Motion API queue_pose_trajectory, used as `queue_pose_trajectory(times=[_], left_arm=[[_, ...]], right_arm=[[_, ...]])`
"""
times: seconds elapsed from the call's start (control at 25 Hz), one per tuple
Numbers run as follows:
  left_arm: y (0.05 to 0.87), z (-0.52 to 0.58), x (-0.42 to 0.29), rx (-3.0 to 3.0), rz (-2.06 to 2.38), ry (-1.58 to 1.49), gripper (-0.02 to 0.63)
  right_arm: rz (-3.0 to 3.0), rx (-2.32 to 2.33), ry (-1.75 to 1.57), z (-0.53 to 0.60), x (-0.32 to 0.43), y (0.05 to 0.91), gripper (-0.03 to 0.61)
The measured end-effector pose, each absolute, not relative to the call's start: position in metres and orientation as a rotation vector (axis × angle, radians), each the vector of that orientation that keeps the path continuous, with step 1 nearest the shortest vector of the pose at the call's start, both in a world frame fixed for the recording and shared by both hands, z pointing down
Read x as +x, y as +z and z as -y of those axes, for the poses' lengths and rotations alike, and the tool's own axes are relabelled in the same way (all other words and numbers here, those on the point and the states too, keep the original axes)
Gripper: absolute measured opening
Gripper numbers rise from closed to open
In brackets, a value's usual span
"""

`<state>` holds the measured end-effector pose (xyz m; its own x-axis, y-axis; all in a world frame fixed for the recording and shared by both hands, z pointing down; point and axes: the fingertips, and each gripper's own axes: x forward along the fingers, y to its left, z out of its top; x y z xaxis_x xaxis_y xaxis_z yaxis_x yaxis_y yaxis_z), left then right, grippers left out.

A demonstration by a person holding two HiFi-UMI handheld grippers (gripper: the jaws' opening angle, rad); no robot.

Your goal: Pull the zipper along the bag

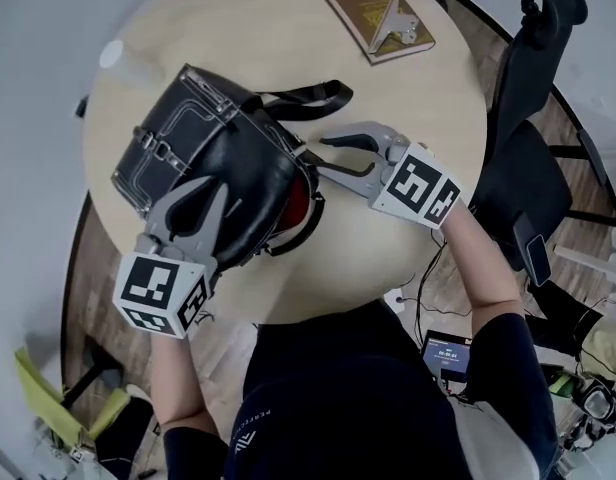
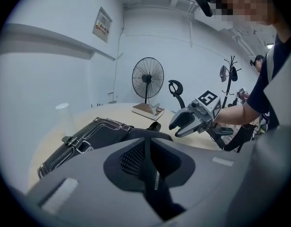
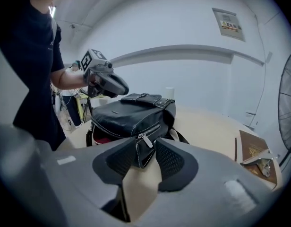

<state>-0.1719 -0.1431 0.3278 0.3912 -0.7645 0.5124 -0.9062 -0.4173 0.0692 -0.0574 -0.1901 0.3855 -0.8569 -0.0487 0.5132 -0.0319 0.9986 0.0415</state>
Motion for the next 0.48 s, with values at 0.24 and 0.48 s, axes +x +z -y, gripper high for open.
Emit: queue_pose_trajectory(times=[0.24,0.48], left_arm=[[0.332,0.169,-0.178,2.342,1.374,0.592,0.055],[0.335,0.191,-0.164,2.384,1.267,0.580,0.055]], right_arm=[[2.562,-0.077,-0.135,0.200,-0.070,0.395,0.125],[2.533,-0.224,-0.170,0.198,-0.085,0.401,0.123]])
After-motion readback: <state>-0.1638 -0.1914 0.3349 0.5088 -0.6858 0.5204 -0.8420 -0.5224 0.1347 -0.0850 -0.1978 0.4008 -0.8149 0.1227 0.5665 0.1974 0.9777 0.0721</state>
